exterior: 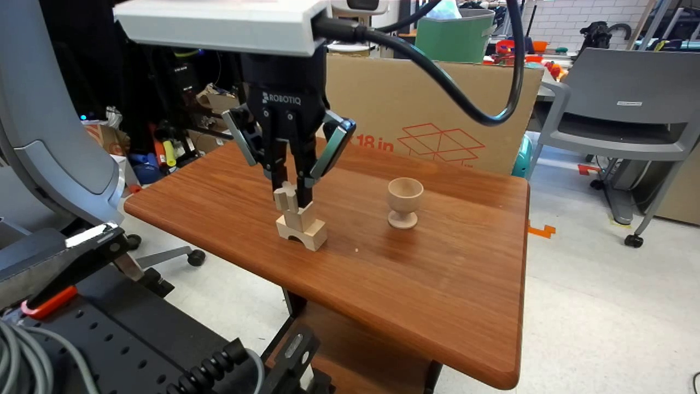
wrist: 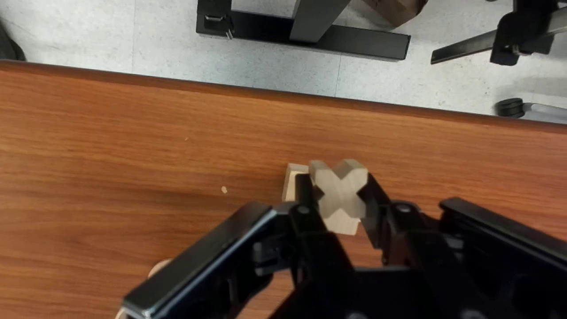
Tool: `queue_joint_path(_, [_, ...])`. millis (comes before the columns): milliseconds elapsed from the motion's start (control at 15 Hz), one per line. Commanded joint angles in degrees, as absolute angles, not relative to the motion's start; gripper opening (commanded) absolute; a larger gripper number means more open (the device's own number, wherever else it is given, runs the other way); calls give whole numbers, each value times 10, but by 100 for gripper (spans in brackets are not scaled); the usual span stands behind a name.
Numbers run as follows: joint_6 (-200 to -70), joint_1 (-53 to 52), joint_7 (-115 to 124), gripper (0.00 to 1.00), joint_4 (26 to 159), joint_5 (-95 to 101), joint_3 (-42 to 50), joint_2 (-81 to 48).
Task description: Put the flowery block on the square block
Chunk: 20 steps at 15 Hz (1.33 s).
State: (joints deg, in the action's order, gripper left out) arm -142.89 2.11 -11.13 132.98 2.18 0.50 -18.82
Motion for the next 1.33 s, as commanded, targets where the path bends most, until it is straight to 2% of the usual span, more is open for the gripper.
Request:
queue_joint_path(0, [-1434, 24, -129, 7, 1317, 32, -1, -202])
queue_joint_path(733, [-1431, 16, -113, 7, 1294, 56, 0, -216])
queue_joint_path(800, [-1432, 16, -114, 53, 1293, 56, -1, -216])
queue_joint_path(867, [-1431, 16, -114, 55, 1293, 56, -1, -217])
queue_joint_path(933, [-1430, 17, -115, 61, 1292, 54, -1, -218])
queue_joint_path(1267, [-1413, 31, -127, 98, 1294, 29, -7, -198])
